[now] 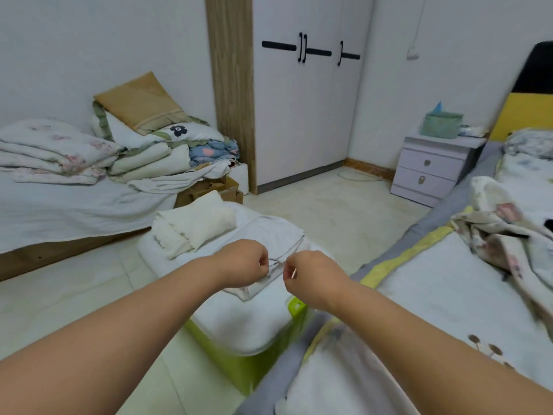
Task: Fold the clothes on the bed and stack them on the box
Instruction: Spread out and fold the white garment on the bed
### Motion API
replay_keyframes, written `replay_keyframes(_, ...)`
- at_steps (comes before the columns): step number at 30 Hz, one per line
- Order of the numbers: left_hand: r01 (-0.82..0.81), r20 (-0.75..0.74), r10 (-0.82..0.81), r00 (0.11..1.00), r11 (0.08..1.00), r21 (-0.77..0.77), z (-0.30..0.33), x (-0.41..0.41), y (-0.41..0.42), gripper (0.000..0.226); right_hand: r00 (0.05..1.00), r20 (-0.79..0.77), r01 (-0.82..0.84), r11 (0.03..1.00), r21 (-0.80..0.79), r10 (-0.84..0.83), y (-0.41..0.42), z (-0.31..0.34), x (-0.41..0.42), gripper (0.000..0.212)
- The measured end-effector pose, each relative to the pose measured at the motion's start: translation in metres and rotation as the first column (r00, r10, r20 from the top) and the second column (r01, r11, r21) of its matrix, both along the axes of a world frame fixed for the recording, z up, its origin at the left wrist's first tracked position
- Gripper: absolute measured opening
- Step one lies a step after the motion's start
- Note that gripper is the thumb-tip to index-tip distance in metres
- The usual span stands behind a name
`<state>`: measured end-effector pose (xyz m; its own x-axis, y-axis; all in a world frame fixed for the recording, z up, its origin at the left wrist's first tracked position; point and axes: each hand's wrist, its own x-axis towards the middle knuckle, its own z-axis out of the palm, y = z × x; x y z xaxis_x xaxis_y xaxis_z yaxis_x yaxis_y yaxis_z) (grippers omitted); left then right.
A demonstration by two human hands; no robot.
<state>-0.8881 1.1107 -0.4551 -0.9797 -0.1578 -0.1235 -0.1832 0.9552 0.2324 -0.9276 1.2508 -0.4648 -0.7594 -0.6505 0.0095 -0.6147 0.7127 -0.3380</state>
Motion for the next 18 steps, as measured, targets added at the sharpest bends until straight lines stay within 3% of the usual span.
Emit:
replay_keyframes(4,0.054,-0.001,-0.054,0.999,0.999,-0.004,0.043,0.053,0.032,0.025,1.0,-0.011,0.028,0.999,-0.027,-0.029,0.042,0.033,0.057,0.022)
replay_keyframes(10,0.169,0.031,-0.169,0.985,0.986,0.009,0.098,0.124,0.097,0.023,0.997,0.0,0.074,0.997,0.019,-0.074,0.118,0.074,0.146,0.023)
replay_keyframes(18,0.341,0.03,-0.342,0.939,0.939,0.04,0.131,0.186,0.194,0.02,0.959,0.033,0.278,0.958,0.065,-0.281,0.237,0.103,0.227,0.024)
